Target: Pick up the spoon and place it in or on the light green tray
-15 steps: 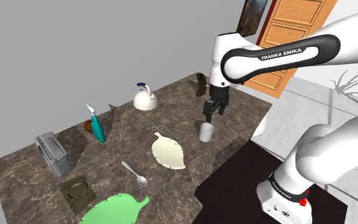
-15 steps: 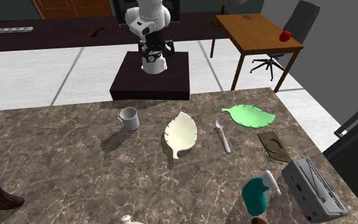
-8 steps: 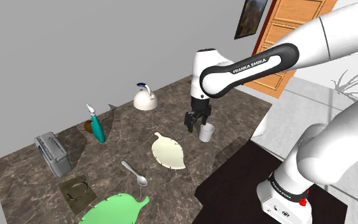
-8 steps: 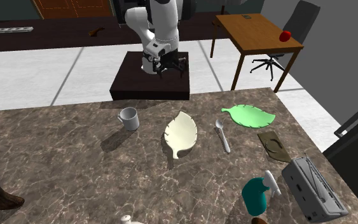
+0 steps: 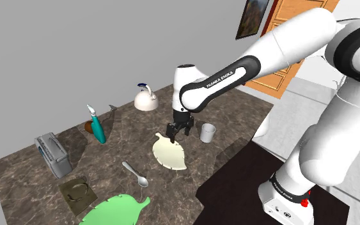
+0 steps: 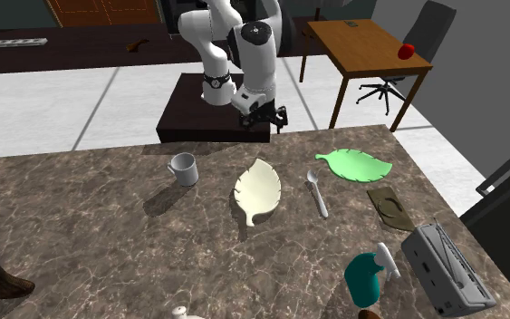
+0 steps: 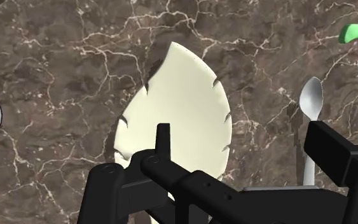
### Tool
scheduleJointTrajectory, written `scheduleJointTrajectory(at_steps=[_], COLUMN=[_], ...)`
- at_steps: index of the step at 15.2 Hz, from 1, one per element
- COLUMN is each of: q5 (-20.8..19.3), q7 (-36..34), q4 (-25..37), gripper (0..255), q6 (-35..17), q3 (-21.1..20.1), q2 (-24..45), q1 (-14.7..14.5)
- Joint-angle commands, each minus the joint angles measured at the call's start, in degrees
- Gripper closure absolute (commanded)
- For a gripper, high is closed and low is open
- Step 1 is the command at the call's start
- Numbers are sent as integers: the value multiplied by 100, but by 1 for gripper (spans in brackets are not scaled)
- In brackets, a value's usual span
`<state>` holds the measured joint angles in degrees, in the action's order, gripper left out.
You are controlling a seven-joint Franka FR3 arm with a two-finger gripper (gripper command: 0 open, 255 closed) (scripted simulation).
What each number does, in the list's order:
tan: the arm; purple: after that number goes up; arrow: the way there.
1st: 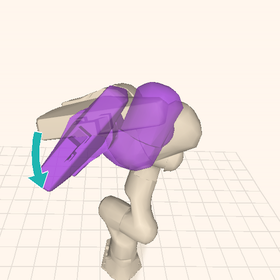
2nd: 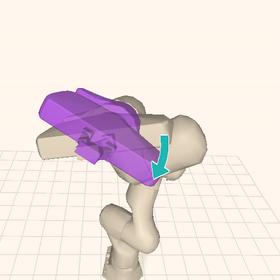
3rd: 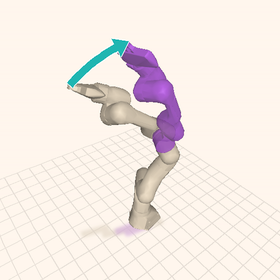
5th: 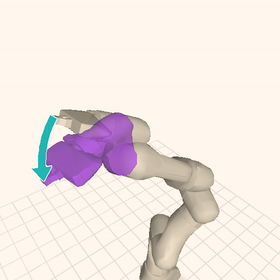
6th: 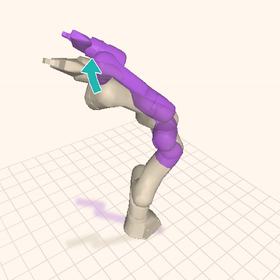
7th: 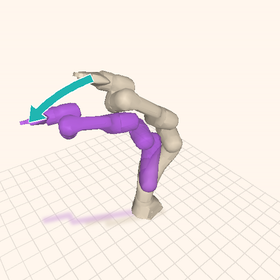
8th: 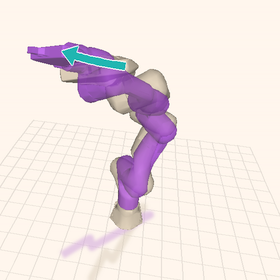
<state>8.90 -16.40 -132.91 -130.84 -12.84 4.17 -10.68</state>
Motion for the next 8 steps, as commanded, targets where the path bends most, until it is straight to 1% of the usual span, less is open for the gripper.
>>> scheduleJointTrajectory(at_steps=[1,8], q5=[-21,-185], q7=[-149,-557], q4=[271,1427], gripper=[0,0], q6=[-225,-665], q3=[-66,-133], q2=[457,1935], q1=[-89,-419])
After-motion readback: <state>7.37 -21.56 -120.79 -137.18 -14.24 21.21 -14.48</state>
